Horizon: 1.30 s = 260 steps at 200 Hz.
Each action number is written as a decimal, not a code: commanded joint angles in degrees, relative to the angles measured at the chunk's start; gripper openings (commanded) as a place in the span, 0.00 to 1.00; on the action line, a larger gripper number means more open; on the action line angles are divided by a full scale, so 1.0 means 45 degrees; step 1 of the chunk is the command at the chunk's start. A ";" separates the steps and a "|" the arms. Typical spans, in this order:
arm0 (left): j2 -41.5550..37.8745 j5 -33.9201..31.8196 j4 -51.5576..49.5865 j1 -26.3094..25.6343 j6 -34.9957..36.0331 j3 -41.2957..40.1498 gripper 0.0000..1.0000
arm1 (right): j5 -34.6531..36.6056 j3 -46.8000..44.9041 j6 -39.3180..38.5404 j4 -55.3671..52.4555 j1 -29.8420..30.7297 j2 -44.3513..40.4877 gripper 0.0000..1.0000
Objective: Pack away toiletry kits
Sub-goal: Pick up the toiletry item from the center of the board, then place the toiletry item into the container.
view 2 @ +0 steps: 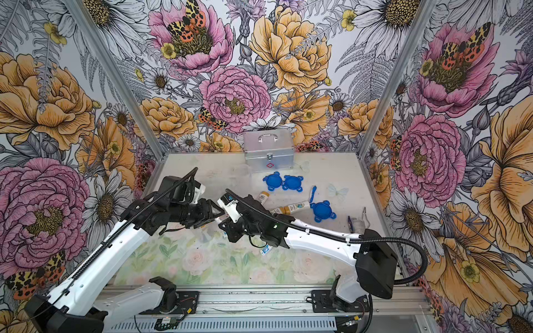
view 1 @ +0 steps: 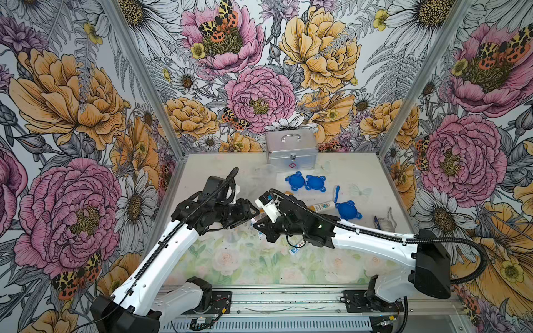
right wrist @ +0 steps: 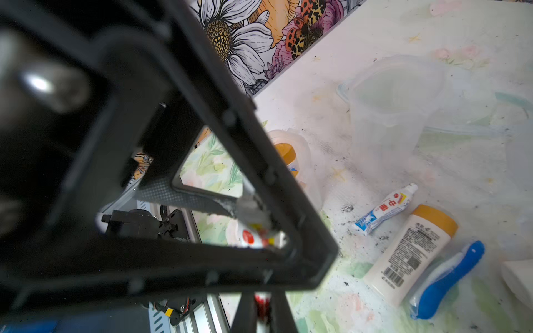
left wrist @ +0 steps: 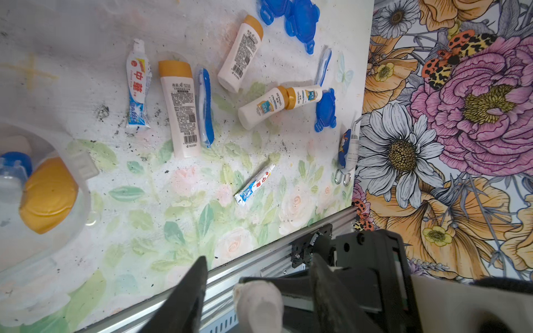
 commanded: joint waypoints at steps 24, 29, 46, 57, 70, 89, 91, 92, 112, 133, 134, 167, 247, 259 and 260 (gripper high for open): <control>-0.0289 0.0251 0.0498 -0.0085 -0.0010 -0.0274 0.24 | -0.0041 0.0345 0.0085 0.0411 0.0156 0.0152 0.01; -0.0325 0.0251 0.0498 -0.0073 0.0000 -0.0314 0.22 | -0.0036 0.0345 0.0085 0.0409 0.0152 0.0152 0.01; -0.0470 0.0286 0.0487 0.0104 -0.0015 -0.0432 0.14 | 0.0027 0.0345 0.0086 0.0391 0.0152 0.0132 0.02; -0.0578 0.0404 0.0496 0.0295 -0.0010 -0.0537 0.09 | 0.0099 0.0309 0.0105 0.0389 0.0146 0.0151 0.02; -0.0749 0.0488 0.0478 0.0488 0.0038 -0.0615 0.07 | 0.0173 0.0315 0.0143 0.0374 0.0153 0.0186 0.05; -0.1014 0.0512 0.0368 0.0816 0.0243 -0.0667 0.06 | 0.0266 0.0414 0.0231 0.0220 0.0144 0.0288 0.20; -0.1039 0.0458 0.0309 0.0846 0.0295 -0.0651 0.06 | 0.0271 0.0421 0.0240 0.0200 0.0147 0.0298 0.22; -0.1046 0.0432 0.0286 0.0864 0.0314 -0.0638 0.06 | 0.0284 0.0422 0.0241 0.0177 0.0144 0.0303 0.23; -0.1170 -0.0538 -0.0584 0.1201 0.1131 -0.0125 0.05 | 0.0704 0.0465 0.0320 -0.0268 0.0150 0.0226 0.56; -0.1172 -0.2482 -0.1407 0.1507 0.1961 0.0519 0.05 | 0.1156 0.0209 0.0357 -0.0521 0.0122 -0.0131 0.72; -0.1181 -0.2571 -0.1421 0.1536 0.1996 0.0532 0.05 | 0.1156 0.0199 0.0358 -0.0525 0.0131 -0.0146 0.72; -0.1307 -0.4977 -0.1514 0.2299 0.2510 0.0678 0.02 | 0.1530 -0.0117 0.0358 -0.0969 0.0042 -0.0641 0.75; -0.0730 -0.7493 0.0194 0.1846 0.3625 -0.0179 0.01 | 0.2371 -0.0978 0.0979 -0.1394 -0.0277 -0.1595 0.81; -0.0646 -0.7735 0.0530 0.1609 0.3675 -0.0446 0.01 | 0.2434 -0.1058 0.1059 -0.1424 -0.0345 -0.1661 0.82; -0.0635 -0.7756 0.0572 0.1597 0.3683 -0.0458 0.01 | 0.2439 -0.1059 0.1070 -0.1416 -0.0356 -0.1663 0.82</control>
